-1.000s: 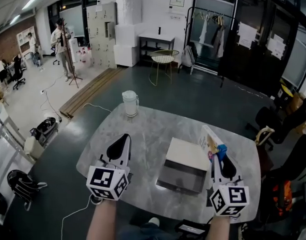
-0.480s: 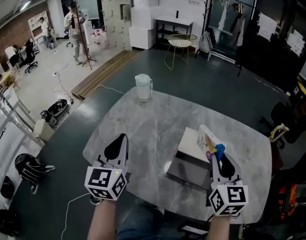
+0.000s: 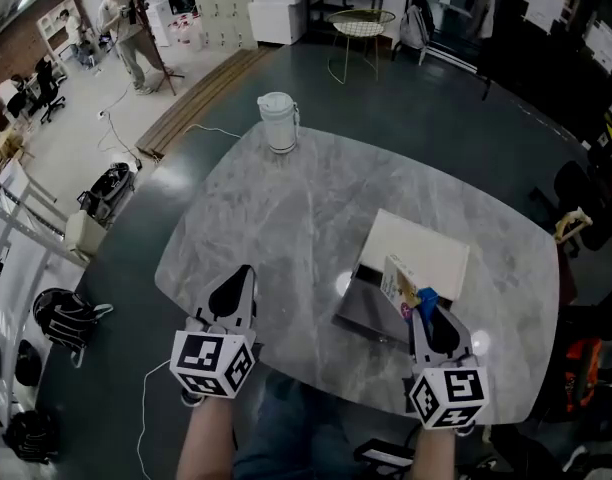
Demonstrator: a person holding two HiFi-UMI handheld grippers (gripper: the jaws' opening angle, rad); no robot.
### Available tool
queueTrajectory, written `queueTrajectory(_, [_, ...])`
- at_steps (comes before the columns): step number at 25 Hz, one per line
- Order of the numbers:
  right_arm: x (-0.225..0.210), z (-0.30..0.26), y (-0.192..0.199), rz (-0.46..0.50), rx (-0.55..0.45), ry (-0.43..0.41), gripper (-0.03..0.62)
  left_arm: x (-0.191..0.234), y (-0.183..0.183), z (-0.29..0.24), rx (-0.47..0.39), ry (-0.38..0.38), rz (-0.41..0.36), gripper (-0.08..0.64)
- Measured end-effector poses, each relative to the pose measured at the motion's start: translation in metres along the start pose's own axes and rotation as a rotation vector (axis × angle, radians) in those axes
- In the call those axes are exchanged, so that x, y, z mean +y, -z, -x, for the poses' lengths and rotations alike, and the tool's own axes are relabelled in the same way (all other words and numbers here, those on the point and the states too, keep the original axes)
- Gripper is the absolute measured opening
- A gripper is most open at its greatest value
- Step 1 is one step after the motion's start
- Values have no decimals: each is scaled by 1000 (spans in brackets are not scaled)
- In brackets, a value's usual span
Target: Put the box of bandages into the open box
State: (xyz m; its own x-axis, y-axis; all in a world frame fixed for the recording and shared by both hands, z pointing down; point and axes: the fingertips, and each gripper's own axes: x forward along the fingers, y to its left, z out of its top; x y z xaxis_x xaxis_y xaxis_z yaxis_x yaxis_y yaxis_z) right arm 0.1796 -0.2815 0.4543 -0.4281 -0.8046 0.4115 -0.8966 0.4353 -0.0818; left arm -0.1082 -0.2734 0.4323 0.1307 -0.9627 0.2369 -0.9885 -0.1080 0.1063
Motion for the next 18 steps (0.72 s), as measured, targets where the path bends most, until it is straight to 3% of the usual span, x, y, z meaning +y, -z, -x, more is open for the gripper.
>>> queueTrajectory(8, [8, -14, 38, -44, 120, -73, 110, 6, 29, -8, 70, -10, 17, 12])
queueTrajectory(18, [9, -40, 67, -219, 305, -148, 112, 18, 45, -20, 104, -33, 50, 12])
